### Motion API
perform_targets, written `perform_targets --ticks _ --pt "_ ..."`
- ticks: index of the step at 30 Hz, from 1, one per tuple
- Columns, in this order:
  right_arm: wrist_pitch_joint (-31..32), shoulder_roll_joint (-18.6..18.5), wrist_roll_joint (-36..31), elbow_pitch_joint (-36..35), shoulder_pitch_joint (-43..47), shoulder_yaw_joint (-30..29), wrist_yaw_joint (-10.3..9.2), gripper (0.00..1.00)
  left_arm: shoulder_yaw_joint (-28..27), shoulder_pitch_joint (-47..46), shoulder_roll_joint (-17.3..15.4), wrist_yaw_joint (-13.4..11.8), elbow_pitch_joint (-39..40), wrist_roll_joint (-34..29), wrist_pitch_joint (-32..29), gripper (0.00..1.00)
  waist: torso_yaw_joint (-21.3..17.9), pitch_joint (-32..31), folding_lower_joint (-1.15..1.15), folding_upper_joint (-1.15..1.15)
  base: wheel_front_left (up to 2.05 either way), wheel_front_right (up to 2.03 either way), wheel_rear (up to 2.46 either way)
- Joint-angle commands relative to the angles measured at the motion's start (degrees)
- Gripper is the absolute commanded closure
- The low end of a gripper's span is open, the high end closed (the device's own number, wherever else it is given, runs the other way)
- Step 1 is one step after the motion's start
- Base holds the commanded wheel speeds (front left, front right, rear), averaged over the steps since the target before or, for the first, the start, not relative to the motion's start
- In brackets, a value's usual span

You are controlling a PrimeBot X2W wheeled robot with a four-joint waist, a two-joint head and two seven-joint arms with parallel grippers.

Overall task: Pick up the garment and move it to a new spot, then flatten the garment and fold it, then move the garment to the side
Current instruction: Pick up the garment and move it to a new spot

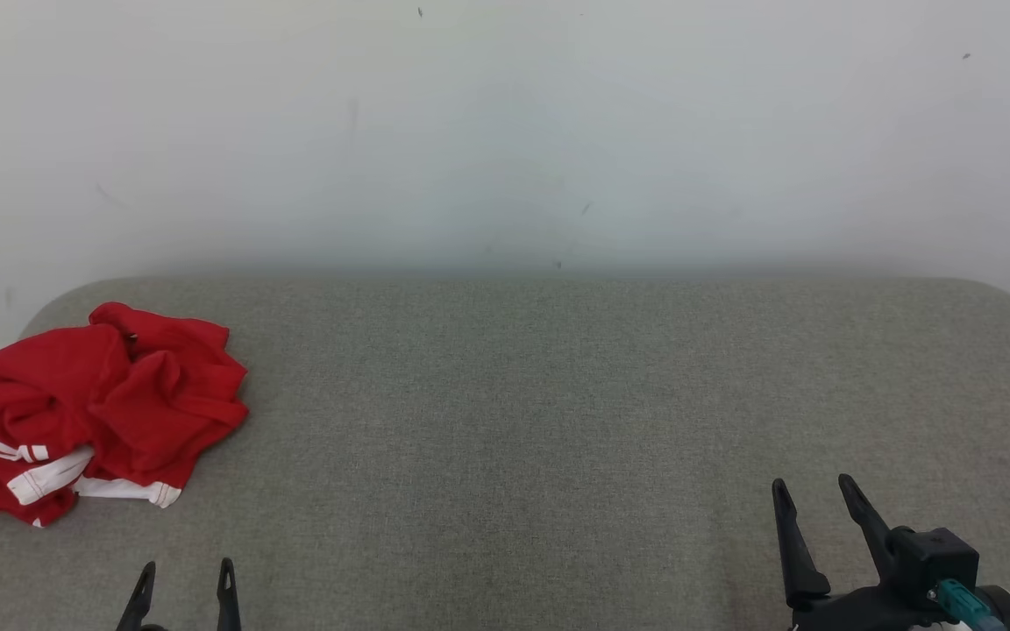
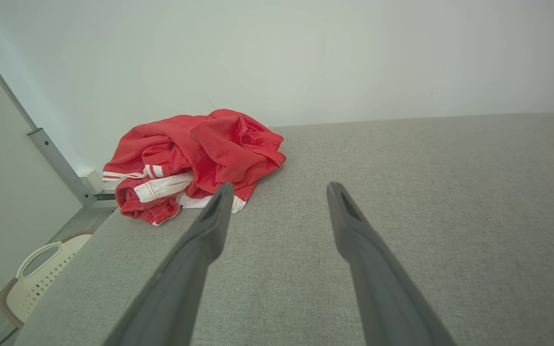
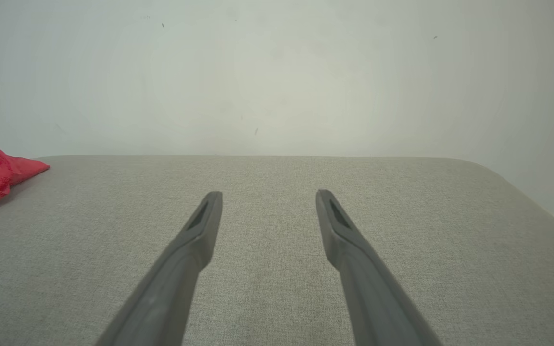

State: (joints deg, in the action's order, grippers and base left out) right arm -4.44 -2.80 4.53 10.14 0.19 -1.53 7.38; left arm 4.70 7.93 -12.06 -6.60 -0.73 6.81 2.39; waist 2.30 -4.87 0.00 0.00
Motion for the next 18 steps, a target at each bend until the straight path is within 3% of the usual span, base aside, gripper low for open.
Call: perform_targets --ticks 1,18 --pt "0.1 -0.2 0.5 0.0 0.7 -0.2 0.21 0.00 0.0 0.0 -0.2 -0.1 0.3 0.4 -0.2 0.00 0.0 0.0 0.00 0.00 0.00 0.00 0.00" --pt "0.7 -0.2 0.9 -0.1 0.9 -0.5 0.21 0.00 0.2 -0.3 -0.3 -0.7 0.2 1.6 -0.2 0.00 0.3 -0.2 0.00 0.00 0.00 0.00 0.00"
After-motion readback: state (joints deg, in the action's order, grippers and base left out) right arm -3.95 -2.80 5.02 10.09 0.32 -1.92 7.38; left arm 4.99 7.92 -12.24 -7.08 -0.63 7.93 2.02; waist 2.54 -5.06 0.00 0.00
